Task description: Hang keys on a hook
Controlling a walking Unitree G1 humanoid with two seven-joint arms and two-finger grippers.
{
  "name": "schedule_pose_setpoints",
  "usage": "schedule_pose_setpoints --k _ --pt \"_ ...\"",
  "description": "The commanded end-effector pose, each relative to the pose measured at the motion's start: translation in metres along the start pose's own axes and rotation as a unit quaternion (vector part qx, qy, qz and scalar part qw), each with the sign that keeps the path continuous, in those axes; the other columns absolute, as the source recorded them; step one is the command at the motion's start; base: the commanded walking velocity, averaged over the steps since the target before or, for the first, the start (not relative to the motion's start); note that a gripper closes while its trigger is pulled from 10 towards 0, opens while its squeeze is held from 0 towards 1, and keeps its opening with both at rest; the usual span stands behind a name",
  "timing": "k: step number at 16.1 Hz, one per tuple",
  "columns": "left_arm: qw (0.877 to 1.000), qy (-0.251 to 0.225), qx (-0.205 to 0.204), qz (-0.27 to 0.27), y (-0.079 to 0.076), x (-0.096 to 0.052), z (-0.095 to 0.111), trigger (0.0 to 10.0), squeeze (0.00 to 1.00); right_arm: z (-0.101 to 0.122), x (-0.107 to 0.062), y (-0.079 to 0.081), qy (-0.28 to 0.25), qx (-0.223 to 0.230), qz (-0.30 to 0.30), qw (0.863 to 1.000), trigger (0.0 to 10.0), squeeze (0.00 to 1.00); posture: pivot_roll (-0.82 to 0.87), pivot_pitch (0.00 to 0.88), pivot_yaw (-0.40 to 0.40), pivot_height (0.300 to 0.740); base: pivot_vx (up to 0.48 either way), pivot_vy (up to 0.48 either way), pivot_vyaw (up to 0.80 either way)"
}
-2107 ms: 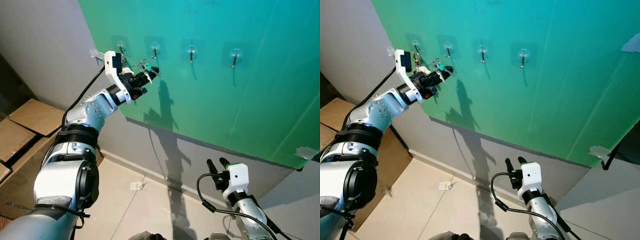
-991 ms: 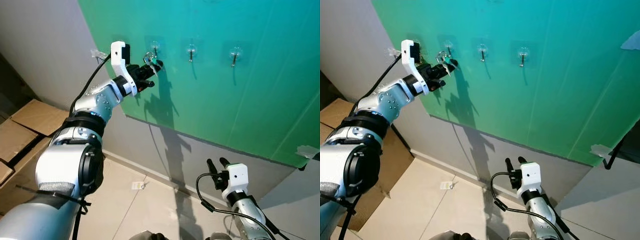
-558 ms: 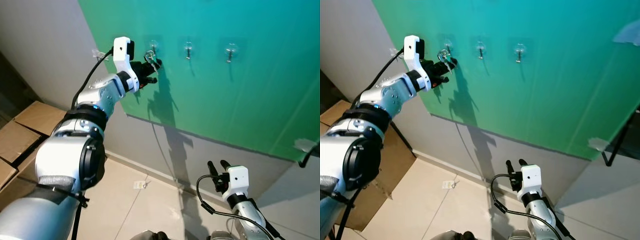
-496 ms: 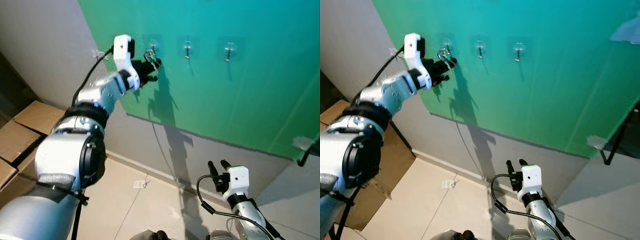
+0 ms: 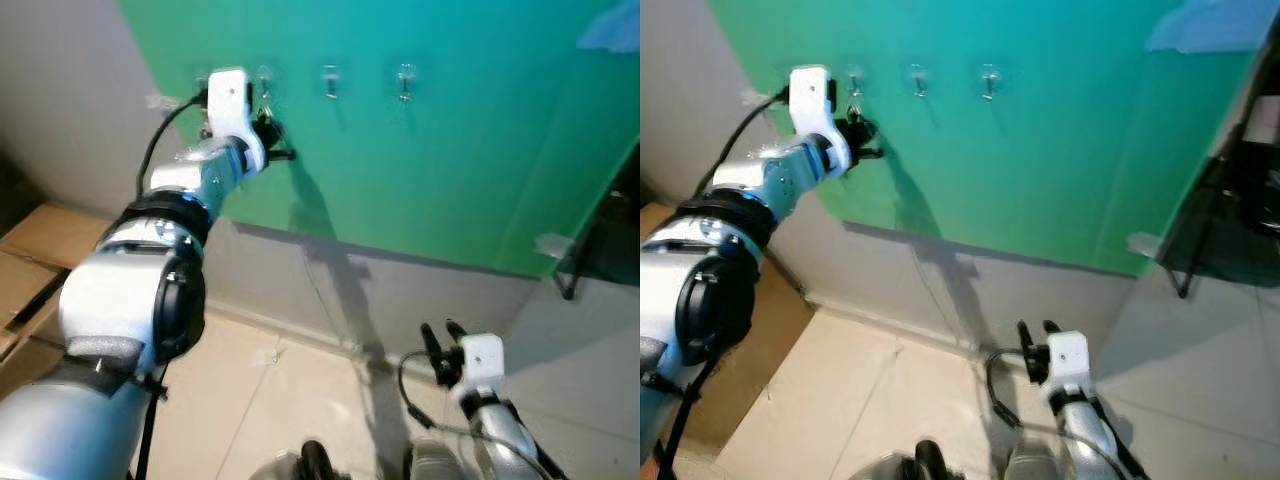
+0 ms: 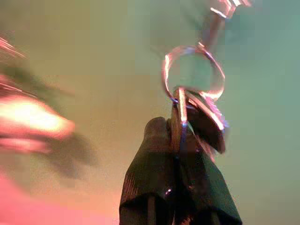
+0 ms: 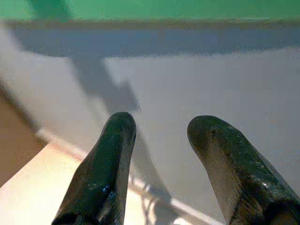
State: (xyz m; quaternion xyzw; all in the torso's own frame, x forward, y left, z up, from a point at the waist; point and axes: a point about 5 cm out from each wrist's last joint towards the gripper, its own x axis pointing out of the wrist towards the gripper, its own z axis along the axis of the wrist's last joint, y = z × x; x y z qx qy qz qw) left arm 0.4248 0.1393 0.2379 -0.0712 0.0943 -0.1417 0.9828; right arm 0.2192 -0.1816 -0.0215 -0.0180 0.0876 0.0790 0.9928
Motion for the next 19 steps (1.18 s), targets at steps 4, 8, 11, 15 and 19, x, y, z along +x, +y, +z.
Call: schedule_pose_setpoints --k 4,8,11,15,19 --pt "0.996 0.001 0.084 0.038 0.014 -0.004 0.000 10.0 0.00 0.002 0.002 0.004 -0.008 -0.001 0.007 1.000 10.0 0.00 -0.28 0.047 0.194 0.732 0.000 0.000 0.00" --pt "0.989 -0.007 0.139 0.042 0.016 -0.004 -0.001 10.0 0.00 0.002 0.001 0.002 -0.007 -0.003 0.009 1.000 10.0 0.00 -0.27 0.046 0.185 0.732 0.000 0.000 0.00" --pt "0.992 0.002 0.125 0.029 0.018 -0.005 -0.006 10.0 1.00 0.001 0.000 0.002 -0.006 -0.004 0.010 1.000 10.0 0.00 -0.28 0.040 0.185 0.732 0.000 0.000 0.00" --pt "0.987 -0.014 0.156 0.022 0.014 -0.004 -0.002 10.0 1.00 0.002 0.000 0.001 -0.007 -0.004 0.009 1.000 10.0 0.00 -0.28 0.039 0.185 0.732 0.000 0.000 0.00" --pt "0.979 -0.038 0.201 0.025 0.010 -0.004 0.008 10.0 1.00 0.002 0.000 0.000 -0.008 -0.005 0.008 1.000 10.0 0.00 -0.28 0.043 0.182 0.732 0.000 0.000 0.00"
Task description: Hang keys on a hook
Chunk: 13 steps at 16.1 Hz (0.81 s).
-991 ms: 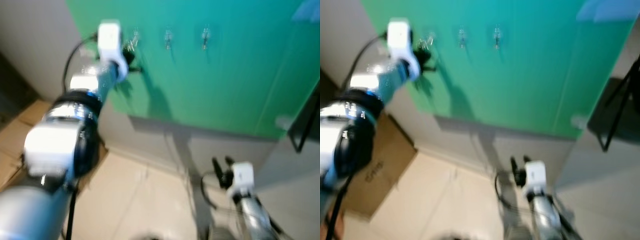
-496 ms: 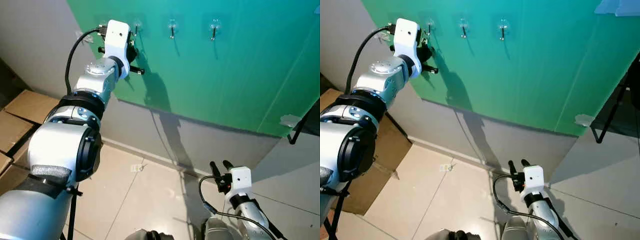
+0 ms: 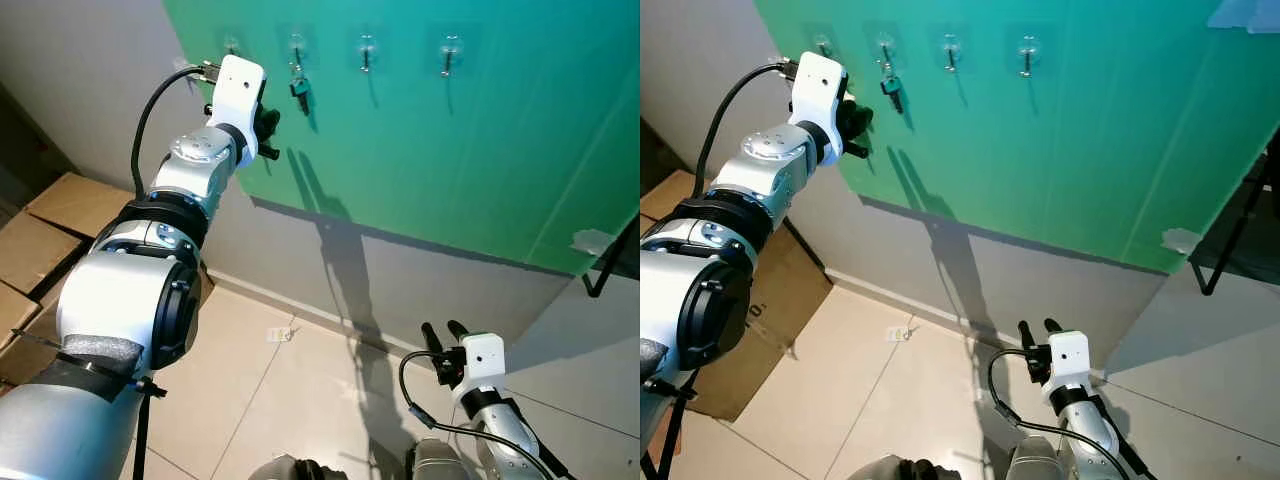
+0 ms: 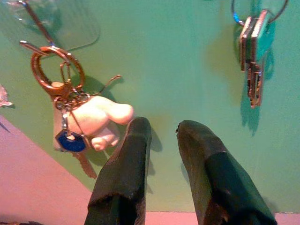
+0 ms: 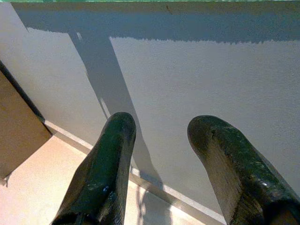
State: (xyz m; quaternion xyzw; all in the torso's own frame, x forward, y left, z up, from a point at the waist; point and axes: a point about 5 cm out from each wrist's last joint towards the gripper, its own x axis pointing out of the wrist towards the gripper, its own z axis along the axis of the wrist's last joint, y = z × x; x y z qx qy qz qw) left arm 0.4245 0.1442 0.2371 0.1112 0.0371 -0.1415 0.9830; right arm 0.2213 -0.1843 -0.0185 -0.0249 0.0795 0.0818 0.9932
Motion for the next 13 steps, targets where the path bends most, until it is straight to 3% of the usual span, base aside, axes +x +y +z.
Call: schedule_pose_setpoints --k 1,3,6,8,9,10,11,12,13 --pt "1.000 -0.008 0.009 0.011 0.008 -0.002 0.007 10.0 1.00 -0.001 -0.001 0.003 -0.001 0.003 0.006 1.000 10.0 0.00 -0.28 0.043 0.182 0.732 0.000 0.000 0.00" --pt "0.999 -0.024 0.028 0.018 0.011 -0.003 0.011 10.0 1.00 -0.001 -0.001 0.002 -0.001 0.003 0.007 1.000 10.0 0.00 -0.28 0.043 0.180 0.732 0.000 0.000 0.00" --pt "0.998 -0.048 0.046 -0.005 0.006 -0.006 -0.002 10.0 1.00 -0.004 -0.002 0.003 0.005 0.032 -0.014 0.999 10.0 0.00 -0.26 0.028 0.188 0.732 0.000 0.000 0.00" --pt "0.996 -0.067 0.029 -0.050 -0.024 -0.020 -0.049 10.0 1.00 -0.006 -0.003 0.002 0.007 0.055 -0.043 0.998 10.0 0.00 -0.23 0.018 0.181 0.732 0.000 0.000 0.00" --pt "0.996 -0.068 0.012 -0.064 -0.038 -0.034 -0.074 10.0 1.00 0.014 0.007 0.000 -0.041 0.047 -0.051 0.997 10.0 0.00 -0.20 0.006 0.174 0.732 0.000 0.000 0.00" --pt "0.996 -0.063 0.019 -0.056 -0.048 -0.051 -0.099 10.0 0.93 0.066 0.020 0.001 -0.127 0.033 -0.055 0.990 10.0 0.00 -0.19 0.000 0.167 0.732 0.000 0.000 0.00" --pt "0.997 -0.068 0.015 -0.043 -0.051 -0.063 -0.112 10.0 0.00 0.079 0.023 0.000 -0.145 0.033 -0.060 0.987 10.0 0.00 -0.19 0.000 0.164 0.732 0.000 0.000 0.00" --pt "0.997 -0.078 0.002 -0.027 -0.056 -0.079 -0.126 10.0 0.00 0.082 0.027 -0.002 -0.145 0.035 -0.065 0.987 10.0 0.00 -0.17 0.000 0.153 0.732 0.000 0.000 0.00" --pt "0.996 -0.090 0.004 -0.003 -0.066 -0.114 -0.149 10.0 0.00 0.082 0.033 -0.005 -0.145 0.036 -0.066 0.987 10.0 0.00 -0.17 0.000 0.152 0.732 0.000 0.000 0.00"
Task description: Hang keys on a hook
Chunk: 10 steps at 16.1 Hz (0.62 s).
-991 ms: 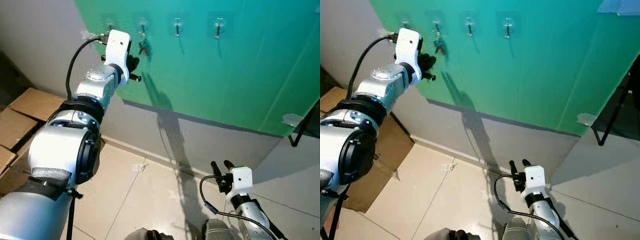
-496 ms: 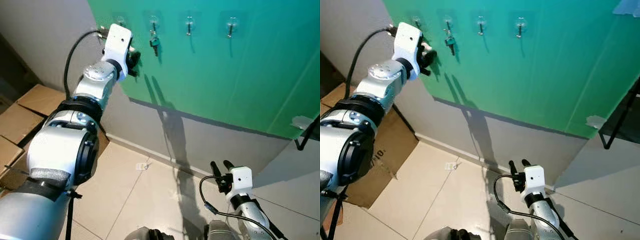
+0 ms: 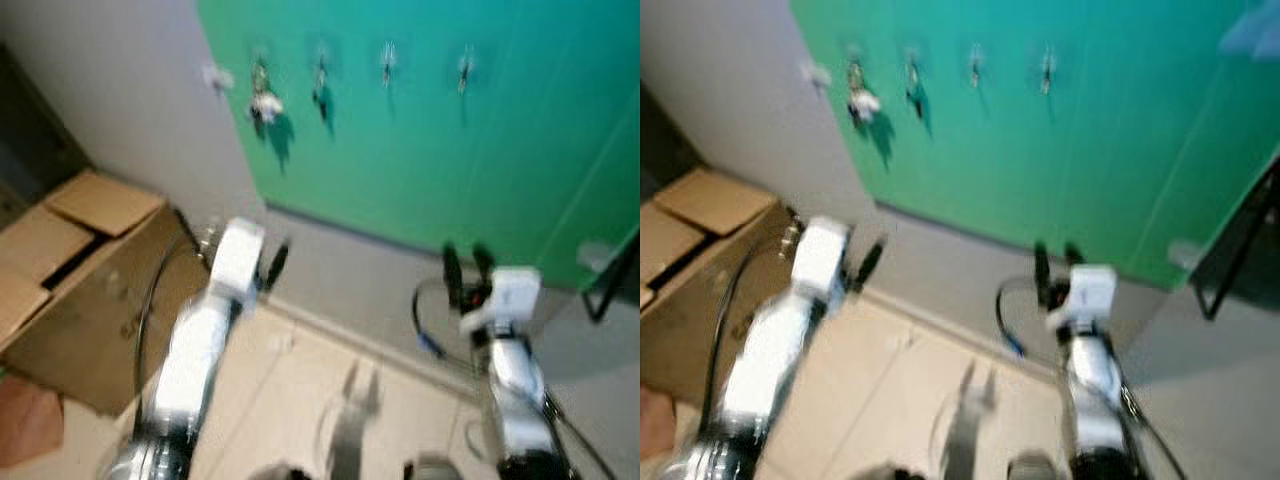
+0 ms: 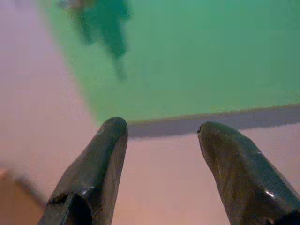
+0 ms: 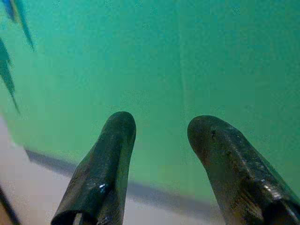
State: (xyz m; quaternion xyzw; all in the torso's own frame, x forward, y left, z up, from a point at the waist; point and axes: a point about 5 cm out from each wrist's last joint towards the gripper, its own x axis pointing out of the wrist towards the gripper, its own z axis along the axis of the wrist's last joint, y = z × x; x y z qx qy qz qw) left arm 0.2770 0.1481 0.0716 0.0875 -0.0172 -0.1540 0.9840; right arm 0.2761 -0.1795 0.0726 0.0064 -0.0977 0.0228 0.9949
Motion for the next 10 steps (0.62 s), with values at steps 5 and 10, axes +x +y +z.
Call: schedule_pose_setpoints --k 5,10 --pt "0.998 0.008 -0.041 0.042 0.000 -0.012 0.009 10.0 0.00 -0.012 -0.006 0.010 0.062 0.016 0.006 0.998 10.0 0.00 -0.16 0.000 0.140 0.732 0.000 0.000 0.00" --pt "0.998 0.041 -0.051 -0.004 -0.019 -0.002 0.013 10.0 0.00 -0.013 -0.017 0.007 0.090 0.008 -0.010 0.996 10.0 0.00 -0.21 0.000 0.160 0.732 0.000 0.000 0.00"
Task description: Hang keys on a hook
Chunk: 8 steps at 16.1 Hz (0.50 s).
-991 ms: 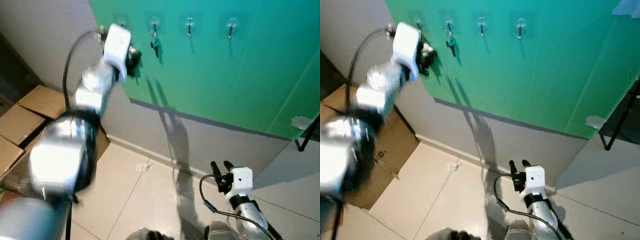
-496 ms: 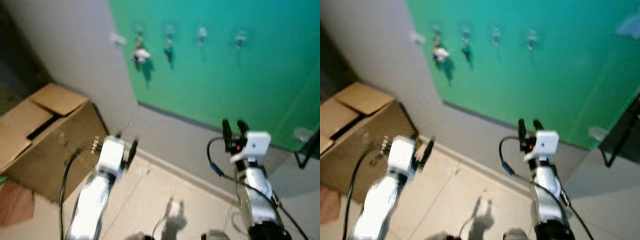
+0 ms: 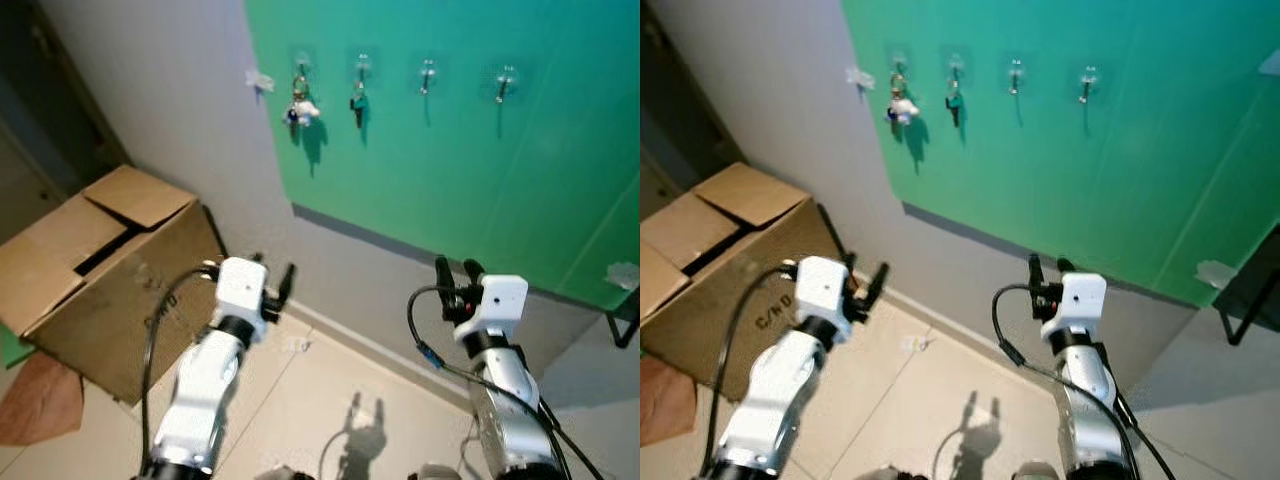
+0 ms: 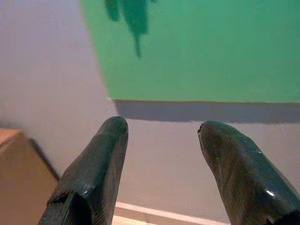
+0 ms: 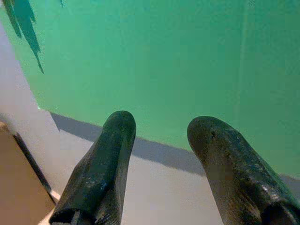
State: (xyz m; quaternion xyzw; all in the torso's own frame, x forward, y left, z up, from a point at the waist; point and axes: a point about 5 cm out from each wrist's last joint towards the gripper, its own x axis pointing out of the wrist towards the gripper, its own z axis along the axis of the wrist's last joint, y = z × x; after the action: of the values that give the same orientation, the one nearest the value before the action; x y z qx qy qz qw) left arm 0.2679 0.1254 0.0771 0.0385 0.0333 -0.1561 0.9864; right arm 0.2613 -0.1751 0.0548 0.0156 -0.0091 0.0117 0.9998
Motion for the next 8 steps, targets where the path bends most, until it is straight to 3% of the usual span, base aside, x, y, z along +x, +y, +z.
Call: schedule_pose_setpoints --k 1,7,8 --pt "1.000 0.000 0.003 0.002 0.0039 0.0003 0.0045 10.0 0.00 0.0025 -0.0006 0.0028 0.004 -0.003 0.004 1.000 10.0 0.00 -0.21 0.000 0.160 0.732 0.000 0.000 0.00" --pt "1.000 0.000 -0.006 -0.005 0.0049 0.0029 0.0087 10.0 0.00 0.0034 -0.0002 0.0061 0.023 -0.023 0.024 0.999 10.0 0.00 -0.20 0.000 0.150 0.732 0.000 0.000 0.00" --pt "1.000 -0.001 -0.014 -0.011 0.0030 0.0030 0.0089 10.0 0.00 0.0023 -0.0003 0.0070 0.027 -0.012 0.026 0.999 10.0 0.00 -0.20 0.000 0.150 0.732 0.000 0.472 -0.77"
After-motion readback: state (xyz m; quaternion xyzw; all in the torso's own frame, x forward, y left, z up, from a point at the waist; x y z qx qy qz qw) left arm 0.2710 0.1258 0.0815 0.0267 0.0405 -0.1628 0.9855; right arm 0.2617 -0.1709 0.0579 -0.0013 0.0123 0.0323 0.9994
